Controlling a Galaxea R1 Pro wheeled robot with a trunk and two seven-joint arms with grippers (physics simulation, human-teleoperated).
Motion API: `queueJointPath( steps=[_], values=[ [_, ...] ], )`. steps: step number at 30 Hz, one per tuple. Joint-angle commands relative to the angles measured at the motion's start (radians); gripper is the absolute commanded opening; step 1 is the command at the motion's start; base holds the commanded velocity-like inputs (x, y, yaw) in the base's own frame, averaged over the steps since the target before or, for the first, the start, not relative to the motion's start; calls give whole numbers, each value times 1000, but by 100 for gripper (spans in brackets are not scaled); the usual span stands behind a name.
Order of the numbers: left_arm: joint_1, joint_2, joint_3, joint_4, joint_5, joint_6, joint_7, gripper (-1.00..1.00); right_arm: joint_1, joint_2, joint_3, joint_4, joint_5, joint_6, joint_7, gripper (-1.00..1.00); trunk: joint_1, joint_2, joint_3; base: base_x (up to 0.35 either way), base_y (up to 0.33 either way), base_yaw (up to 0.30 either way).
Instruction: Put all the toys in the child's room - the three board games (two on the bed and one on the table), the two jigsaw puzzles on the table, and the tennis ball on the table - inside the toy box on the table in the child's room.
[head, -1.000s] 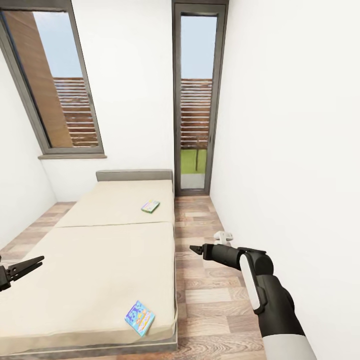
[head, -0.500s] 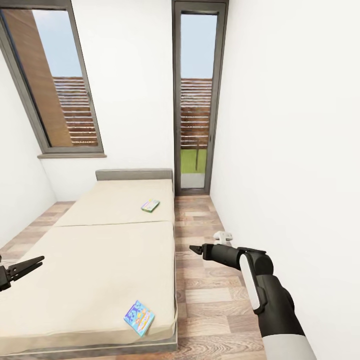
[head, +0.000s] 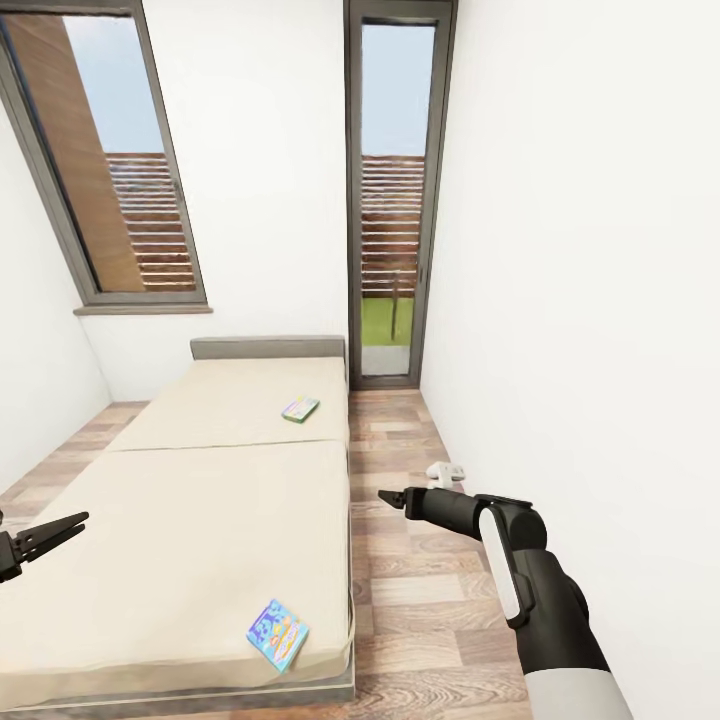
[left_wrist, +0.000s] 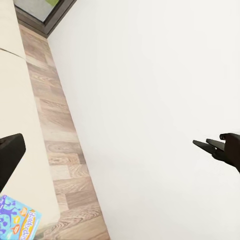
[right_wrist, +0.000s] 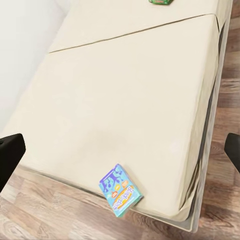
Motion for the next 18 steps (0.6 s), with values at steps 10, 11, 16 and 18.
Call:
queueJointPath(
  steps=[10, 11, 16, 18],
  values=[
    [-1, 0, 1, 0, -6, 10, -7, 100, -1, 1, -1, -2, -12, 6, 1, 100, 39, -71, -33, 0, 0, 0],
    [-1, 0, 1, 0, -6, 10, -7, 100, -1, 1, -1, -3, -12, 6, 1, 100, 42, -78, -36, 0, 0, 0],
    [-1, -1, 2, 0, -6, 0, -7, 100, -1, 1, -1, -2, -12, 5, 2, 100, 62, -113, -51, 0, 0, 0],
    [-1, -1, 2, 0, -6, -5, -7, 100, -1, 1, -1, -2, -12, 5, 2, 100, 69, -127, -56, 0, 0, 0]
  ],
)
